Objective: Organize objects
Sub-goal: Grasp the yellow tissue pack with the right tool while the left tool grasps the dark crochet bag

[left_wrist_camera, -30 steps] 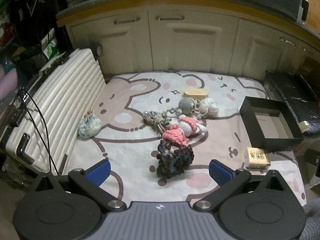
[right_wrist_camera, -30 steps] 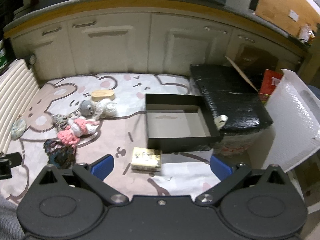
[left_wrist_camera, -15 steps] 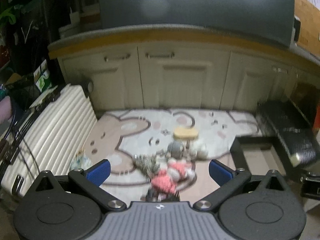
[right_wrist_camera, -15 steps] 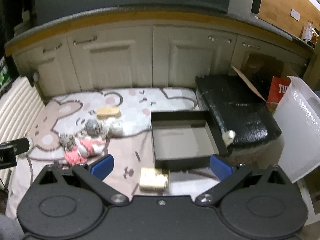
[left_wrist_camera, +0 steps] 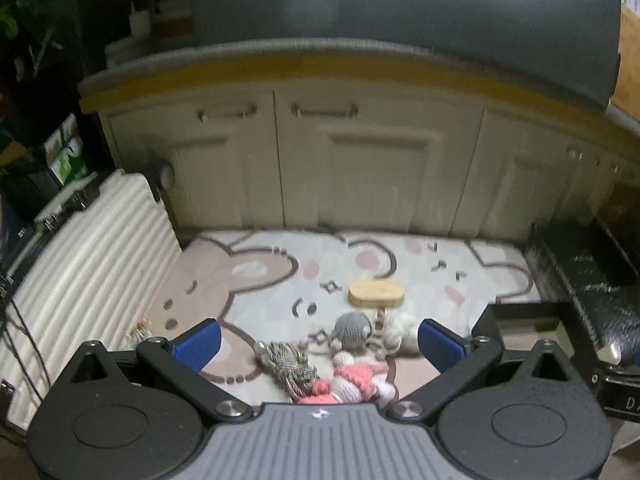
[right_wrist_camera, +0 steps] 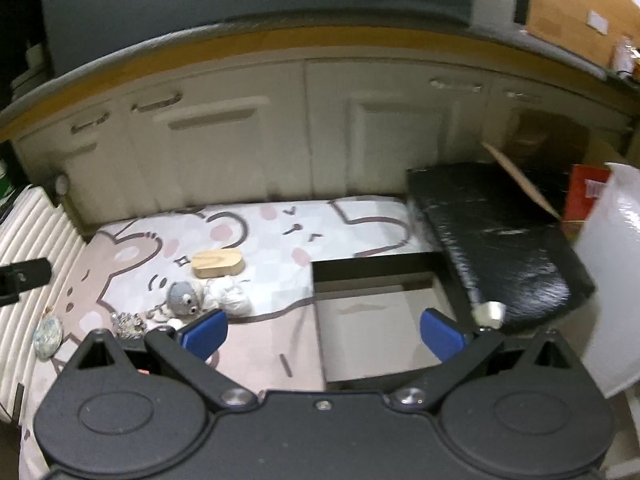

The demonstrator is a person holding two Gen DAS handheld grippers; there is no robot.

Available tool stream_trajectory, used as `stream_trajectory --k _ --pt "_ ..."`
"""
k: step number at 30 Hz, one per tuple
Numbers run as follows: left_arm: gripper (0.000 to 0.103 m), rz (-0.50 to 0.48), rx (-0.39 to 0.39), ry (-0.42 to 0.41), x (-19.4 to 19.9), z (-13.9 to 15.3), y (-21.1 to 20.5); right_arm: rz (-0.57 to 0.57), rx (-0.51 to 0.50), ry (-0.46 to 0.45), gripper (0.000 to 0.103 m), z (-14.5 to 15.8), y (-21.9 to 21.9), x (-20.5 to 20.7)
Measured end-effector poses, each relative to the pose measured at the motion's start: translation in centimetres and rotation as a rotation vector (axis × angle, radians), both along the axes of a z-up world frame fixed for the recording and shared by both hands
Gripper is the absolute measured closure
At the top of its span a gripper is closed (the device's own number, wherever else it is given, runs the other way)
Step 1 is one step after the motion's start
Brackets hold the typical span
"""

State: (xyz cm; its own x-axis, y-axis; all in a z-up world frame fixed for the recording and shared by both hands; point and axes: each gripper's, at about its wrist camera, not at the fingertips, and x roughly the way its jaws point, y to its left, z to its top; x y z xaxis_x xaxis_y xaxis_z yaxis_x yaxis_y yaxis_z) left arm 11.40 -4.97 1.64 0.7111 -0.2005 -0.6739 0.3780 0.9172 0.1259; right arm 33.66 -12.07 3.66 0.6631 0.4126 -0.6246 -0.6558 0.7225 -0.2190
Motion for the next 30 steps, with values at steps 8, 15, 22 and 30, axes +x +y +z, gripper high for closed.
stream_trajectory --k 8,15,22,30 --pt "0.0 -0.16 0.078 0.135 2.5 -5.8 0.1 -0.117 -0.058 0.139 0.0 -4.4 1.6 3.1" --pt "0.0 -0.16 0.141 0.248 4.2 -9.7 0.3 -0.217 -0.136 0.273 0.0 -8.9 1.8 6.0" --pt "0.0 -0.154 0.143 0.405 5.6 -13.1 0.9 -0.277 -0.163 0.454 0.0 -12.3 1.2 8.7" --pt "0.002 -0.142 0.216 0.5 6.8 -15.7 0.5 -0.306 -0.212 0.517 0.0 -14.4 1.4 9.6"
